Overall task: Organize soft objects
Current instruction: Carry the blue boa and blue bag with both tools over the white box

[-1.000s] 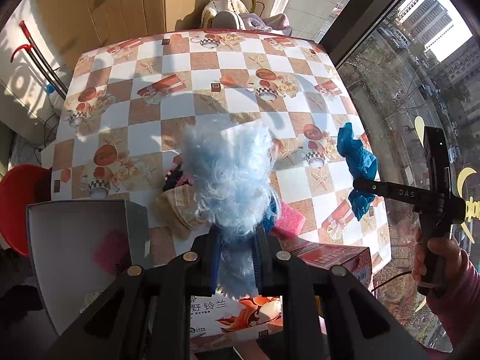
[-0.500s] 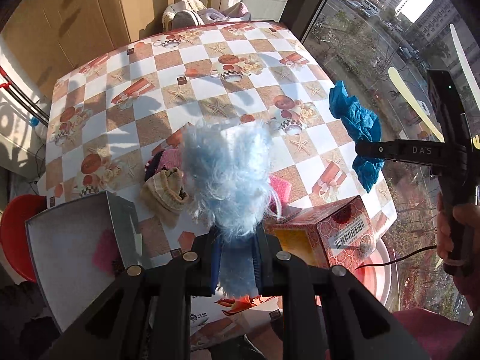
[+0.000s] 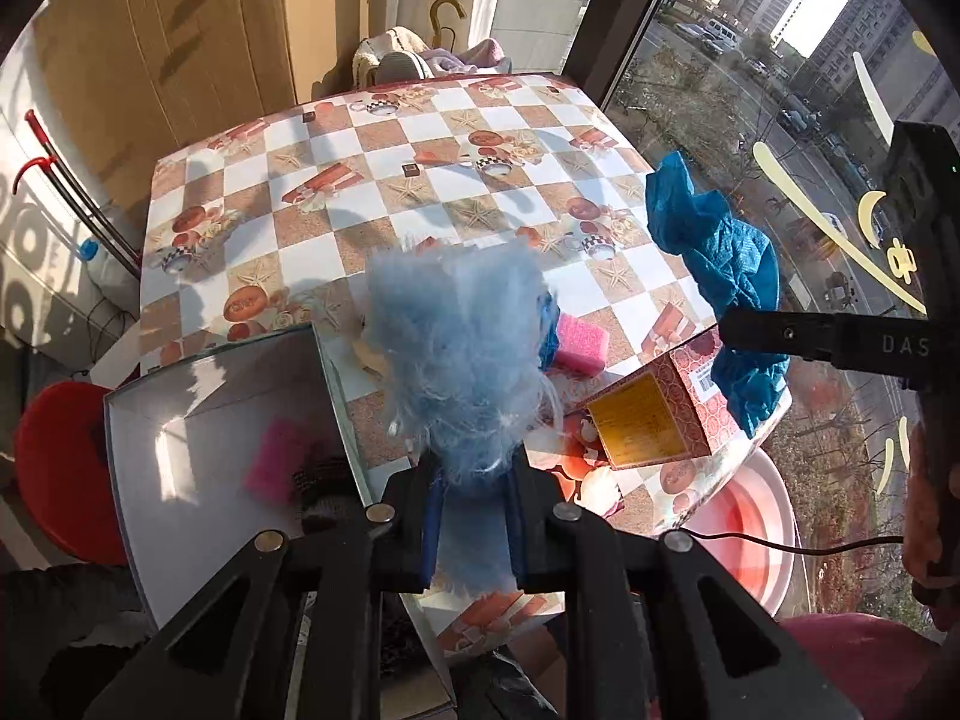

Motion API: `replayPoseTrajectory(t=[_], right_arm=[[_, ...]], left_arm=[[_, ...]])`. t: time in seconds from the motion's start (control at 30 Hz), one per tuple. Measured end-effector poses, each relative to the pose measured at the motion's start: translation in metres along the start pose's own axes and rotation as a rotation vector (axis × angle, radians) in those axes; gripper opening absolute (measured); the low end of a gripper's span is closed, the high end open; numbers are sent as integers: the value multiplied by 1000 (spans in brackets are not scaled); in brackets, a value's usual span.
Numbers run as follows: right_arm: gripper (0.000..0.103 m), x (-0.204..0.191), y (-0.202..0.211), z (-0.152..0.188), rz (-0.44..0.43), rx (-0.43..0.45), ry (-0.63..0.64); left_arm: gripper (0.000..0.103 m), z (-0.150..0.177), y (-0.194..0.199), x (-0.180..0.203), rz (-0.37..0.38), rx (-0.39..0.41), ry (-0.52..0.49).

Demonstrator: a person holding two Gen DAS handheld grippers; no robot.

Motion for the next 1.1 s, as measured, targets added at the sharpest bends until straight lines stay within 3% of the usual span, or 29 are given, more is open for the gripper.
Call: replayPoseTrajectory(t=[0.23,0.4,0.63,0.8,1.1], right_arm=[[25,-83,-32,21,-87,-106,144],[25,-140,-43,21,-111,-131,308],[25,-209,-71,35,-140,-202,517],[25,-234,-93,44,-138,-253,571],[25,-236,-121,59,-113,-350,594]], left_arm=[[20,33,26,-53,-81,39,117],[20,62,46,-92,-152,67,241],[20,101,56,-124,-221,43,384],[20,117,59,-128,-238,29,426],[20,136,46,-123,-247,-38,440]])
Point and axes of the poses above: each gripper's, at about its wrist camera, not at the fingertips, and y roughly against the way its jaws point, x to its right, z to its underside, the point moved 5 cm from there along -y, roughly the way its jaws point, and after that the axes turned 2 degrees about x, right-handed, at the moved point
